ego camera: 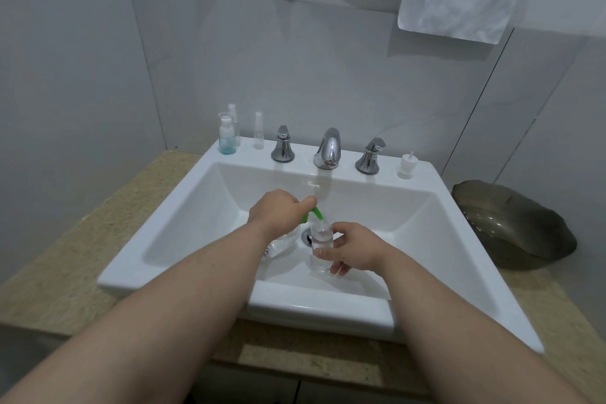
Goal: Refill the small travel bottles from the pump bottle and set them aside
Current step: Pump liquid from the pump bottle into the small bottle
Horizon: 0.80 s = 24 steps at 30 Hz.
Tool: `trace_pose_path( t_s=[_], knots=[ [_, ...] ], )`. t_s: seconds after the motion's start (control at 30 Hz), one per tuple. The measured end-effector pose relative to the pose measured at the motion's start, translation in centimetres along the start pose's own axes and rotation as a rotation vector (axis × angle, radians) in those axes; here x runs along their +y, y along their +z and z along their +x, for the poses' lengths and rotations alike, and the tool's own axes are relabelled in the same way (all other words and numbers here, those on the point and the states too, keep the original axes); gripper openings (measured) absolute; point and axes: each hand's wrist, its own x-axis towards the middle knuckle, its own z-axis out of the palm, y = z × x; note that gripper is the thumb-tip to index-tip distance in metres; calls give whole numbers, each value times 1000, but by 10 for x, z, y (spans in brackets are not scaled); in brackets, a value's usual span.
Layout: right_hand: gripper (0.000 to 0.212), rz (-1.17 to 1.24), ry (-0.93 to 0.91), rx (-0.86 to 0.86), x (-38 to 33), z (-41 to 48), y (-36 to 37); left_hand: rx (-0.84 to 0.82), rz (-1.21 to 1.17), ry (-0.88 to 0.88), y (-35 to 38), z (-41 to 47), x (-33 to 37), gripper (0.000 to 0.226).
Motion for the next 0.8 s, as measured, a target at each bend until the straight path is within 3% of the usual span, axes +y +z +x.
trace_pose_path(
  t_s=[0.2,0.47,0.8],
  knots=[
    [34,-12,4,-11,1,1,1,3,2,18,1,0,0,44],
    [32,12,-1,-4,1,2,0,-5,-14,49,-1,-4,-6,70],
    [36,10,-1,5,0,2,-1,-3,-40,55,-1,-5,-7,75]
  ],
)
